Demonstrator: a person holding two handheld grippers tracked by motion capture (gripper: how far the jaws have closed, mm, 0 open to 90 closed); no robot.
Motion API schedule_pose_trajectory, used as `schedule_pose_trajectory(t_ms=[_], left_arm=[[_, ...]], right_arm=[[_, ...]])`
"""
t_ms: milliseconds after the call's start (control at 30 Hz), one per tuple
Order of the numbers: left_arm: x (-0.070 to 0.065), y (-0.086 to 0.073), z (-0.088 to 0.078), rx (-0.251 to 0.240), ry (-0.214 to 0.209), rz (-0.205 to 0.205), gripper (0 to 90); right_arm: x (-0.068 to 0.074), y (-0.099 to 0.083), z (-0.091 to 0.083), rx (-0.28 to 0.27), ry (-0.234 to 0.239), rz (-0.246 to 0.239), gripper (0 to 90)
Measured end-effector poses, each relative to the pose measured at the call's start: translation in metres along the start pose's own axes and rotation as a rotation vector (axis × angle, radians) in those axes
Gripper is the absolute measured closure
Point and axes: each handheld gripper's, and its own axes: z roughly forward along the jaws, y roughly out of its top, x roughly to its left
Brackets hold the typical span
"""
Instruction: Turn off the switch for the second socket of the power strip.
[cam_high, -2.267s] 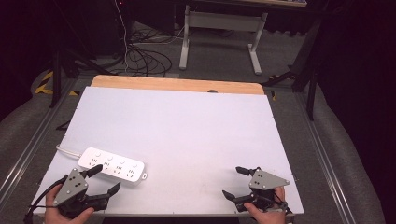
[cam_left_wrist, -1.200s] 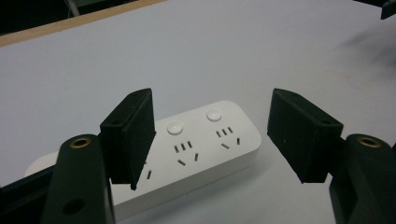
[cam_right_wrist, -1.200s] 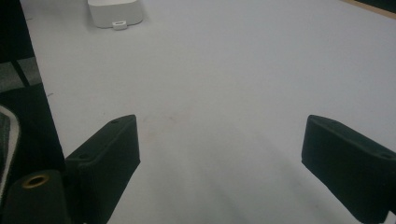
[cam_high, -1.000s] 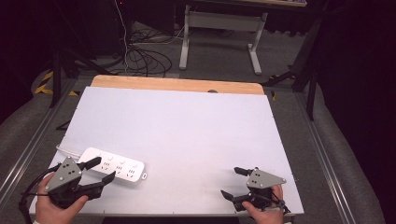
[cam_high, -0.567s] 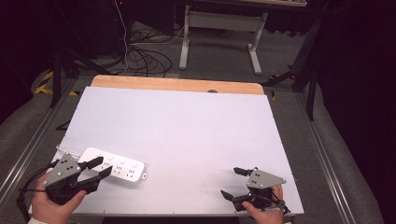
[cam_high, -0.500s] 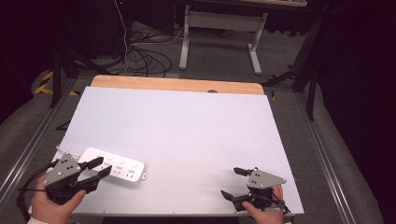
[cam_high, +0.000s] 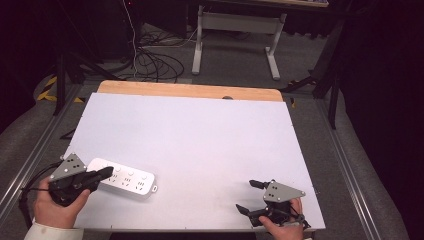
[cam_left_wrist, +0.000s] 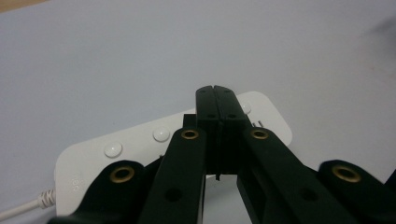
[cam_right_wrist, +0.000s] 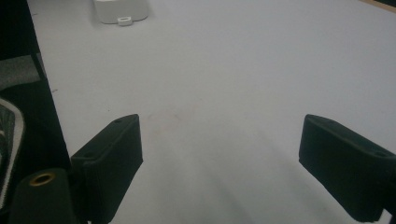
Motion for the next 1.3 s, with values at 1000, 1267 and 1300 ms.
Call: schedule_pose_trajectory(t_ms=[1000,1267,1300], left_arm=[[0.029,0.001,0.044,0.161,0.030,-0.090,90.0],[0.031,0.000,0.051,0.197,0.063,-0.072,90.0],[0.032,0.000,0.052,0.197,0.062,-0.067,90.0]], right_arm=[[-0.001,-0.001,0.001,0.006,0.006,0.002,14.2],[-0.002,-0.002,0.001,0.009,0.007,0.004,14.2],[-0.002,-0.002,0.001,0.007,0.008,0.006,14.3]])
